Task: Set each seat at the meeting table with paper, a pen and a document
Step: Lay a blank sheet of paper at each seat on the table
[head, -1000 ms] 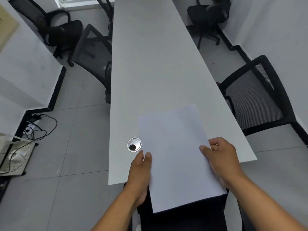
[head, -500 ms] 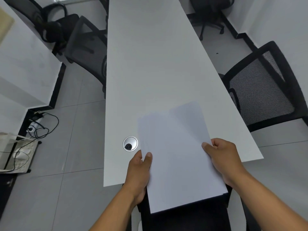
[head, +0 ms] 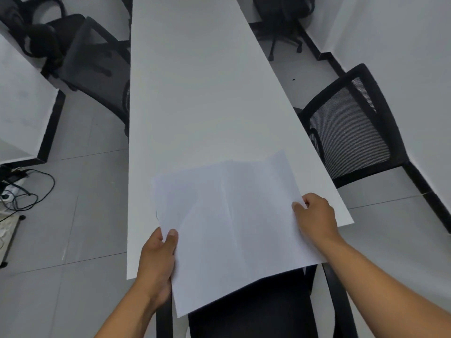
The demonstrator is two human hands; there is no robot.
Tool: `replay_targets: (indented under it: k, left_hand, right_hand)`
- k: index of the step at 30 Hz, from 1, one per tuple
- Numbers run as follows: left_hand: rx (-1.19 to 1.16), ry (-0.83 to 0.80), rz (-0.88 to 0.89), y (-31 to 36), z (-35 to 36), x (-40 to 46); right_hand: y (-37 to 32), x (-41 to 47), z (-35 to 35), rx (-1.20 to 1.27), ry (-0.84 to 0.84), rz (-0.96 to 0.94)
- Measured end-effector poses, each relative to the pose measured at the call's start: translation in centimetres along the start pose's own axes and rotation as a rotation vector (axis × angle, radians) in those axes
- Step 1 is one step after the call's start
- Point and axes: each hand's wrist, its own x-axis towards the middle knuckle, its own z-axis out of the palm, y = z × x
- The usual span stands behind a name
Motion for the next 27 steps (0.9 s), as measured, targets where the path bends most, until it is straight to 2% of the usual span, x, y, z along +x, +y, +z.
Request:
replay_targets:
  k: [12,23,27]
  left_hand:
    - [-0.057,0.008,0.058,2.3,-3.7,0.2]
    - [-0.014,-0.06,0.016,1.7,-1.8,-0.4]
    - [-0.005,-0.078,0.017,2.0,-1.1,-0.8]
  right_hand:
    - [-0.9,2.4,1.4,-0.188,0.041,0.057]
    - [-1.3,2.0,1.4,-0.257,0.046,0.143]
    - [-2.1,0.8,0.9,-0.251,0.085,0.111]
